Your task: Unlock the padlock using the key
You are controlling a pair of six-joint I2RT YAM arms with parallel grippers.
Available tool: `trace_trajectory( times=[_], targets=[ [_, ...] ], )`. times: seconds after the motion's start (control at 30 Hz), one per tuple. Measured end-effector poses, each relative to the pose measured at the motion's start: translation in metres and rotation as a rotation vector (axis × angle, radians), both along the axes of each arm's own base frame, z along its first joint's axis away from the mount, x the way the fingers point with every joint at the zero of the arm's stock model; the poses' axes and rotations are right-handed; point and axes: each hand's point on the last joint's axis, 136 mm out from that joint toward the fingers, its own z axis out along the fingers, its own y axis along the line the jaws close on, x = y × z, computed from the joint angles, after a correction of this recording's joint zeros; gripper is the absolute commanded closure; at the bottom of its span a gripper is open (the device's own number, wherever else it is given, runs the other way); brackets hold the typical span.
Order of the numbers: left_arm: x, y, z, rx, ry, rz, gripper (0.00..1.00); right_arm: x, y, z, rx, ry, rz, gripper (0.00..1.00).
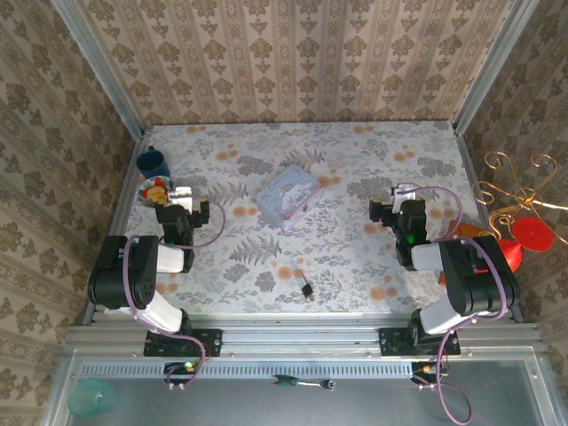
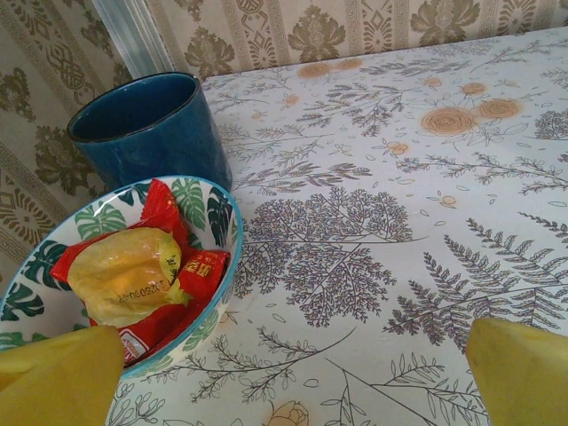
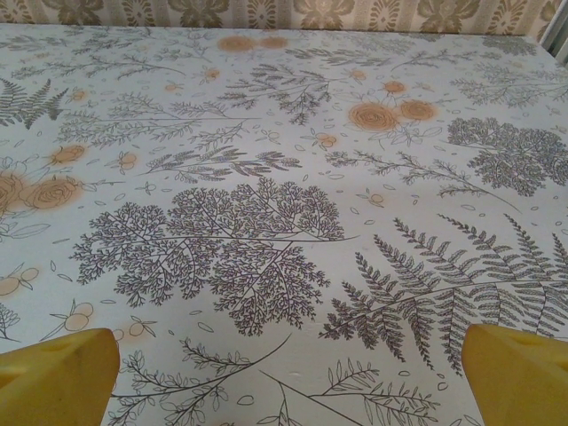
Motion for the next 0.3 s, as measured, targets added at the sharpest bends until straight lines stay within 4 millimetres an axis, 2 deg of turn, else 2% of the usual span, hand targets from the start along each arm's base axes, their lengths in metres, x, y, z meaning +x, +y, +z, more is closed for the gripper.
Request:
trace_trajectory(
  times=[0.3],
  targets=[
    [-0.0030,-0.0031,-0.0012,0.005,-0.002,-0.001,0.00,0.0042,-0.0008,0.0044,0.011,-0.009,0.007,0.00]
  ],
)
